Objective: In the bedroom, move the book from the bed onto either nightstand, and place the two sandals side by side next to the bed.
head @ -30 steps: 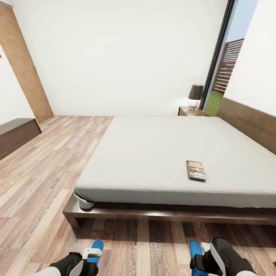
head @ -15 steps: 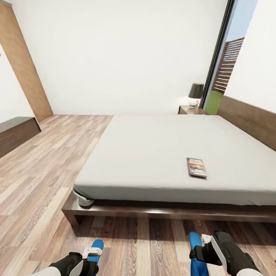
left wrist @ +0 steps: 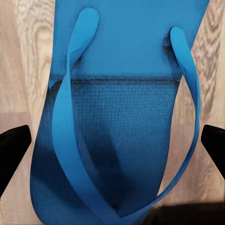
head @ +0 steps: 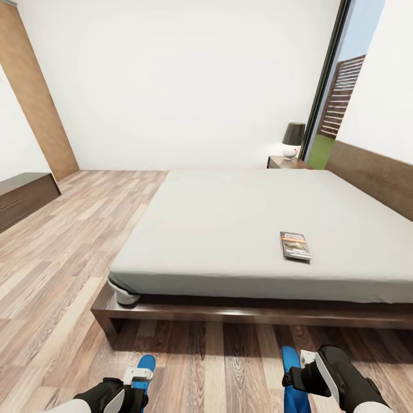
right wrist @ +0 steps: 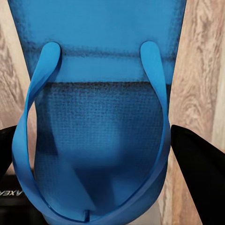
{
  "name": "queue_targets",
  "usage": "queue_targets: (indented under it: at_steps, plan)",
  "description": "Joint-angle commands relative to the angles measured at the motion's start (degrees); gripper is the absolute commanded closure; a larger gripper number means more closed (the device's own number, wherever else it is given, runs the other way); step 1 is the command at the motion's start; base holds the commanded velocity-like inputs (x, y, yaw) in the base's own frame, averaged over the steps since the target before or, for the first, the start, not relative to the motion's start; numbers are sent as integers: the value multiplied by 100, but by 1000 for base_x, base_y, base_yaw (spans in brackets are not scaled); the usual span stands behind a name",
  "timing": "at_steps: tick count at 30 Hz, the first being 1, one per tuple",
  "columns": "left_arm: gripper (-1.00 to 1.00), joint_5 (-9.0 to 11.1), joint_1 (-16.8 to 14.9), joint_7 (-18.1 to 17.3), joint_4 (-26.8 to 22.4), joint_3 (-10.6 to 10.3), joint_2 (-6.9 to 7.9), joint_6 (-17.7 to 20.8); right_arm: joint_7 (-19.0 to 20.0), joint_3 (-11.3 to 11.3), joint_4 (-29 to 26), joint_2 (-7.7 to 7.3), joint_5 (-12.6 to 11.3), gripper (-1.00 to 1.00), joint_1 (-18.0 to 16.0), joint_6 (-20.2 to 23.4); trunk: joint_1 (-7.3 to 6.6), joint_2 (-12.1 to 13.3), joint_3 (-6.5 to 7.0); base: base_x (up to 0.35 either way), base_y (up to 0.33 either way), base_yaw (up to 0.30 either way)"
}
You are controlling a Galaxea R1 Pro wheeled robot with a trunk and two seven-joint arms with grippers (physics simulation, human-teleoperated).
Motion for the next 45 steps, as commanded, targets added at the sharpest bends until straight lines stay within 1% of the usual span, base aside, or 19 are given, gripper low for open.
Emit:
queue_targets:
  at_steps: [1,6,10,13,14,17,18,22,25,29,32,34,37,38,40,42,45]
  plan:
    - [100,44,-1,9,-12,-53,4,0,27,-16,-6,1,14,100,-3,24,22,-44,-23,0,0,0]
    - [100,44,6,9,-12,-62,4,-120,53,-18,-4,-7,15,100,-1,19,131,-244,-113,0,0,0]
    - [100,44,8,9,-12,-65,4,-207,232,-18,-10,-25,25,100,0,18,219,-405,-185,0,0,0]
    - [100,44,4,9,-12,-61,8,-233,391,-8,-9,-141,23,100,5,20,285,-525,-239,0,0,0]
    - [100,44,5,9,-12,-63,10,-242,472,-4,-8,-207,23,100,11,19,307,-565,-257,0,0,0]
    - [100,44,5,9,-12,-64,11,-251,620,-3,-12,-293,26,100,46,17,373,-685,-311,0,0,0]
    - [100,44,6,9,-12,-65,12,-255,727,-2,-15,-339,31,100,84,17,395,-726,-329,0,0,0]
    - [100,44,8,9,-12,-66,12,-271,908,0,-20,-395,33,100,150,12,483,-886,-400,0,0,0]
    - [100,44,8,9,-12,-66,17,-275,945,-2,-22,-411,35,100,161,9,549,-1006,-454,0,0,0]
    - [100,44,8,9,-12,-72,14,-278,984,-10,-23,-525,15,100,171,7,637,-1167,-526,0,0,0]
    - [100,44,8,9,-12,-73,13,-278,994,-18,-45,-553,9,100,172,11,703,-1287,-580,0,0,0]
    - [100,44,8,9,-12,-74,13,-278,998,-13,-167,-563,4,100,173,49,746,-1367,-616,0,0,0]
    - [100,44,8,9,-12,-74,13,-282,995,-11,-439,-565,2,100,180,324,812,-1488,-670,0,0,0]
    - [100,44,8,9,-12,-74,13,-292,994,-11,-601,-565,3,100,184,500,834,-1528,-688,0,0,0]
    - [100,44,8,9,-12,-75,13,-302,993,-10,-861,-565,1,100,195,646,878,-1608,-724,0,0,0]
    - [100,44,8,9,-12,-75,13,-308,993,-13,-1043,-565,2,100,251,646,922,-1688,-759,0,0,0]
    - [100,44,8,9,-12,-75,13,-311,993,-15,-1172,-566,3,100,309,646,988,-1808,-813,0,0,0]
